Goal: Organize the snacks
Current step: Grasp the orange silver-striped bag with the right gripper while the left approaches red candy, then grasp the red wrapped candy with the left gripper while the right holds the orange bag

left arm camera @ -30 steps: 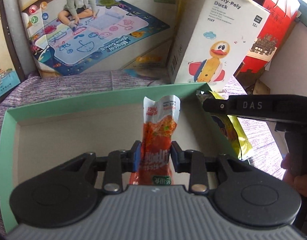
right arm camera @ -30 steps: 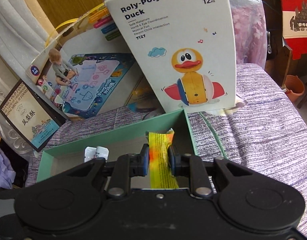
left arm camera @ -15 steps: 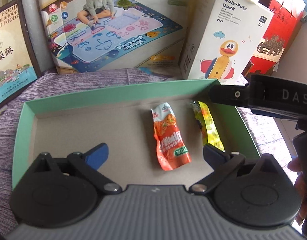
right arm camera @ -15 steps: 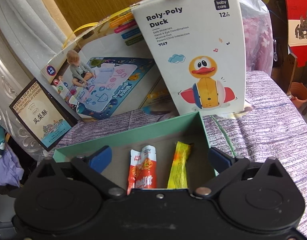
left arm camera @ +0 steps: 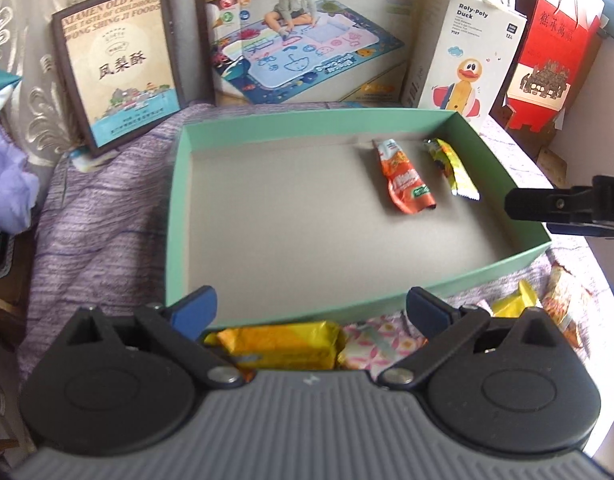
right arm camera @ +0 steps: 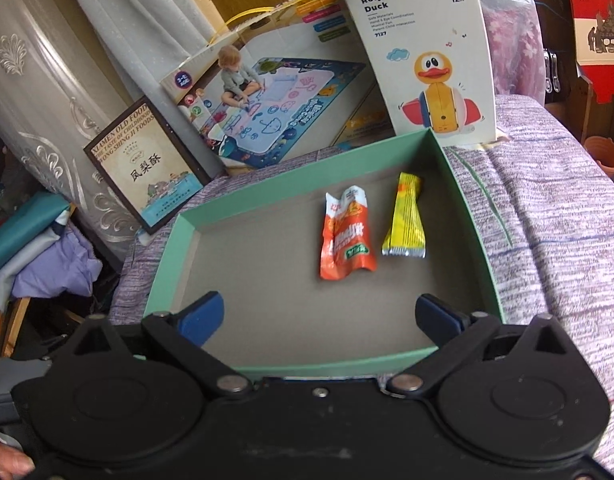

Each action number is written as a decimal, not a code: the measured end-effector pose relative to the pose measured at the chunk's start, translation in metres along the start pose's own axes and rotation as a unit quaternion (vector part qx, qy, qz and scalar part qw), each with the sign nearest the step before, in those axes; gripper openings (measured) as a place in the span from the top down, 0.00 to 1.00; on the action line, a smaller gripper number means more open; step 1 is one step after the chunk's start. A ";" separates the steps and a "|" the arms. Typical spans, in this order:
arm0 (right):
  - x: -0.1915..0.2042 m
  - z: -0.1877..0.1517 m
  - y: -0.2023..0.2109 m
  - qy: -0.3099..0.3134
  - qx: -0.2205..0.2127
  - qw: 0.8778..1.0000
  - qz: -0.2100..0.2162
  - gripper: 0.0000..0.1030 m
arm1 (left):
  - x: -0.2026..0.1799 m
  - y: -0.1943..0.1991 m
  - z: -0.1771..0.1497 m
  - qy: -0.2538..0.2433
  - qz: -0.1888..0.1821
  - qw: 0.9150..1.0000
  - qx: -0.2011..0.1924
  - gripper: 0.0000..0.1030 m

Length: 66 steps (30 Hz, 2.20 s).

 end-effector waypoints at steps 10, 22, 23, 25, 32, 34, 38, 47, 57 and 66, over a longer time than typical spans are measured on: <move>0.041 -0.046 -0.018 -0.008 0.042 0.998 0.049 0.01 | 0.051 -0.009 -0.073 0.029 0.026 0.998 0.048 0.00; 0.100 -0.076 -0.087 0.061 0.150 0.984 0.071 0.53 | 0.060 -0.046 -0.100 0.017 0.052 0.996 0.070 0.00; 0.104 -0.077 -0.094 0.065 0.159 0.982 0.077 0.53 | 0.066 -0.048 -0.103 0.022 0.050 0.996 0.071 0.00; 0.112 -0.077 -0.107 0.080 0.172 0.979 0.081 0.52 | 0.079 -0.052 -0.108 0.031 0.048 0.995 0.079 0.00; 0.121 -0.085 -0.140 0.128 0.214 0.965 0.076 0.24 | 0.110 -0.050 -0.117 0.050 0.036 0.996 0.069 0.00; 0.125 -0.093 -0.138 0.143 0.224 0.961 0.079 0.19 | 0.116 -0.050 -0.119 0.053 0.031 0.996 0.067 0.00; 0.136 -0.109 -0.135 0.183 0.238 0.950 0.080 0.19 | 0.123 -0.051 -0.124 0.055 0.032 0.996 0.069 0.00; 0.149 -0.121 -0.125 0.185 0.214 0.958 0.043 0.49 | 0.127 -0.046 -0.125 0.071 0.023 0.994 0.075 0.00; 0.120 -0.105 -0.077 0.132 0.165 0.977 0.002 0.53 | 0.088 -0.036 -0.093 0.068 -0.034 0.995 0.065 0.00; 0.092 -0.112 -0.060 0.116 0.178 0.977 0.009 0.54 | 0.056 -0.046 -0.085 -0.008 -0.011 0.999 0.039 0.38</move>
Point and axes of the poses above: each gripper's, at about its wrist camera, not at the fingertips, and y roughly against the way its jaws point, x to its left, z to its top, the point moved 1 cm from there along -y, roughly the way its jaws point, and after that the axes turned 15 degrees about z, right-handed, at the moved point
